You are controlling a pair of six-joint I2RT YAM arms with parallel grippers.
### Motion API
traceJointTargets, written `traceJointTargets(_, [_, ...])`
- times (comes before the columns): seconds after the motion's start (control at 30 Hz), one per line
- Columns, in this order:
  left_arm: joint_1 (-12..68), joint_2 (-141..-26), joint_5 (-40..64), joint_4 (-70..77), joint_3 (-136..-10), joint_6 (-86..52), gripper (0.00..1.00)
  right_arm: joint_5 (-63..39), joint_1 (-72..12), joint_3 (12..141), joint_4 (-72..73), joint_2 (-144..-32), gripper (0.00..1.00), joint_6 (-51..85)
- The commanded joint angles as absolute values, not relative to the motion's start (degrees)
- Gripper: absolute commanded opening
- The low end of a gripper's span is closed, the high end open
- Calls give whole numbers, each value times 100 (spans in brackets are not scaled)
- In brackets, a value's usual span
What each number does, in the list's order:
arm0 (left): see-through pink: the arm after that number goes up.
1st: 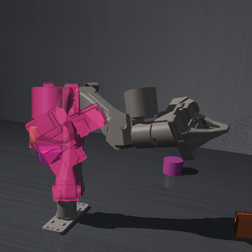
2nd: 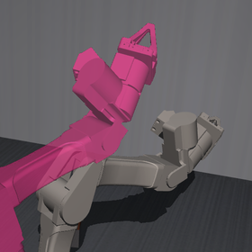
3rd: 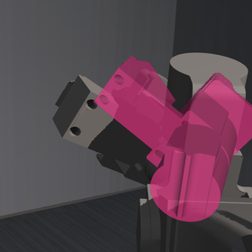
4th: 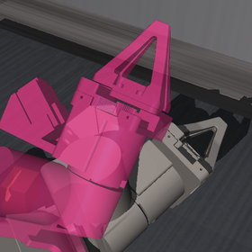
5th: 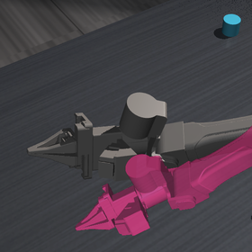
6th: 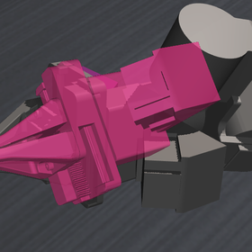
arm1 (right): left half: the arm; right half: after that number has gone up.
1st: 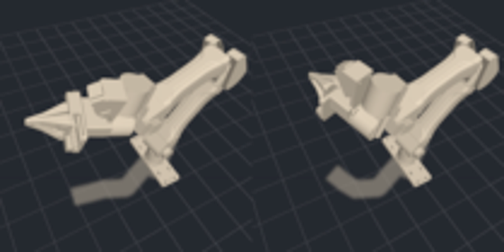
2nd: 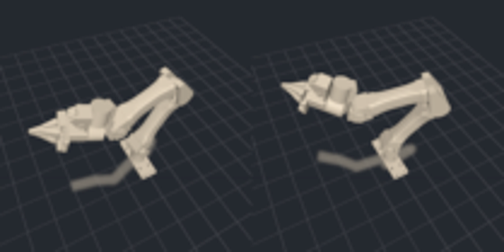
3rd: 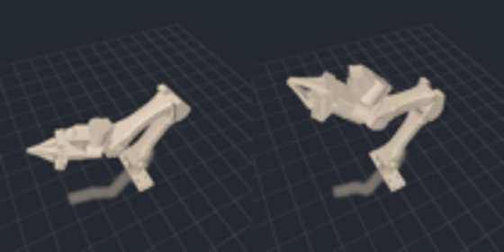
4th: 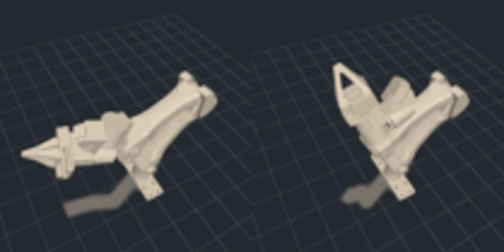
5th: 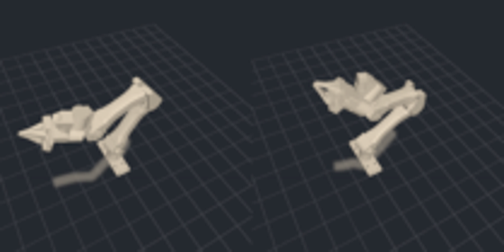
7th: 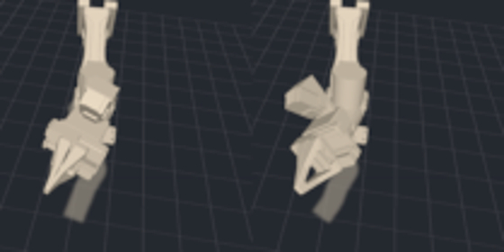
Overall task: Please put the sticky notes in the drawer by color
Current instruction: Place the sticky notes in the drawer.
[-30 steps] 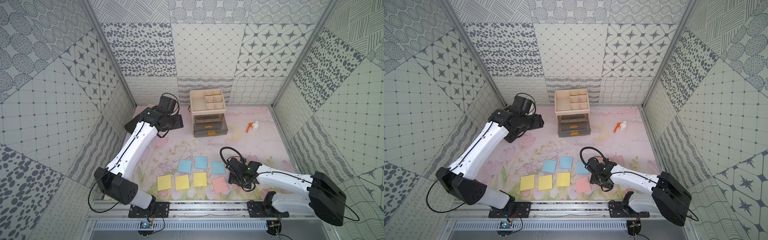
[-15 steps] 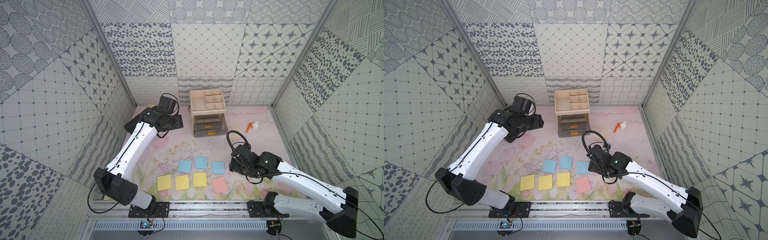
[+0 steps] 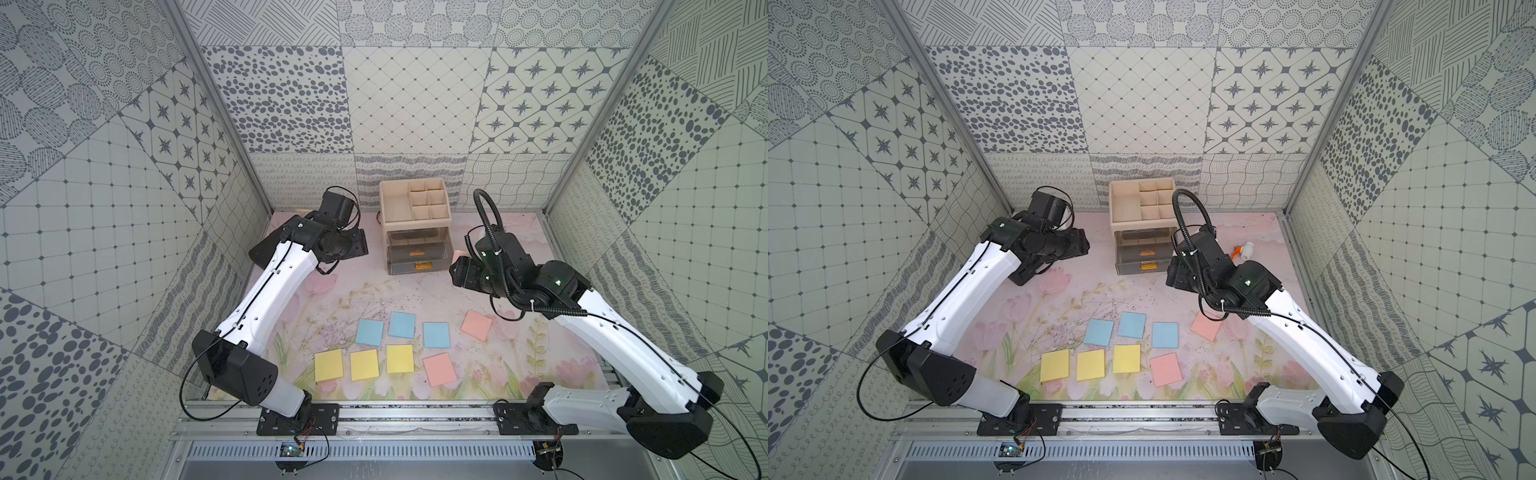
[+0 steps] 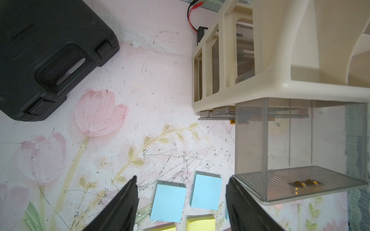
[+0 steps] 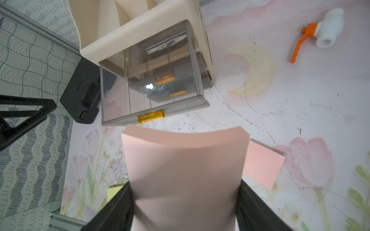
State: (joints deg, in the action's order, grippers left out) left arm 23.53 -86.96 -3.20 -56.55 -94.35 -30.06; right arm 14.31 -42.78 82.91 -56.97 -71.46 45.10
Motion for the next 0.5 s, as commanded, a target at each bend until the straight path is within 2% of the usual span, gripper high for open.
traceJointTargets(0.0, [2329,-8748,-252,-5449,-9479,-3055,72,1140,-4052,8528,-4741,-7481,76,3905])
traceJointTargets(0.47, [2333,-8925,-394,-5554,-9624,-2931,72,378,-3578,9088,-3702,-8913,75,3559])
